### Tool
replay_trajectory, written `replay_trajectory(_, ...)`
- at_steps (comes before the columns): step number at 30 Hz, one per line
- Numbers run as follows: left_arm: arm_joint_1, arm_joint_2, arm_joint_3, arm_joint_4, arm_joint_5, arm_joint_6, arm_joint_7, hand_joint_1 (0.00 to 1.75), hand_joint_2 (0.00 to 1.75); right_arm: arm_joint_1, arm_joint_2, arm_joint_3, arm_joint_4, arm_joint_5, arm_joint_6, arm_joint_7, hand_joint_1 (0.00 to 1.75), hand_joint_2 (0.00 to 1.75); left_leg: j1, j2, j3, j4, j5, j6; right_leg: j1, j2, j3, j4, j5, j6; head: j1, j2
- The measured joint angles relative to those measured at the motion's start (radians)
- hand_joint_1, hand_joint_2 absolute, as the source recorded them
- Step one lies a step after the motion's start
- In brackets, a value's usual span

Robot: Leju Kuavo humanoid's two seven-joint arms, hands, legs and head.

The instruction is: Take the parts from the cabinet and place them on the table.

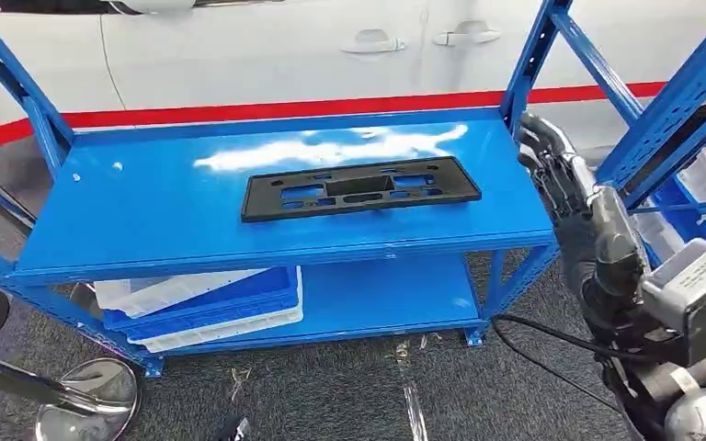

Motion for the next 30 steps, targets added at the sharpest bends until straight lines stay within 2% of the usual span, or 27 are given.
replay_trajectory(9,0.007,0.03,-0.048,-0.098,-0.129,0.11,0.096,0.0,0.0,-0.081,0.0,0.068,0.005,0.093,0.034,0.016,0.0,0.0,0.0,0.0,0.0,0.0,0.0,0.0,0.0,0.0,0.0,0.0,0.0,0.0,0.0,0.0)
replay_trajectory(17,0.024,0.1,-0.101,-0.243,-0.254,0.224,0.188,0.0,0.0,-0.135,0.0,0.14,0.022,0.165,0.059,0.03,0.0,0.0,0.0,-0.001,0.0,0.0,0.0,0.0,0.0,0.0,0.0,0.0,0.0,0.0,0.0,0.0)
replay_trajectory(25,0.055,0.182,-0.145,-0.4,-0.374,0.34,0.211,0.0,0.0,-0.176,-0.005,0.202,0.039,0.254,0.096,0.061,0.0,0.0,0.0,-0.001,0.0,0.0,0.0,0.0,0.0,0.0,0.0,0.001,0.0,0.0,0.0,0.0)
replay_trajectory(30,0.058,0.189,-0.148,-0.409,-0.382,0.348,0.211,0.0,0.0,-0.177,-0.005,0.206,0.04,0.262,0.099,0.064,0.0,0.0,0.0,-0.001,0.0,0.0,0.0,0.0,0.0,0.0,0.0,0.001,0.0,0.0,0.001,0.0)
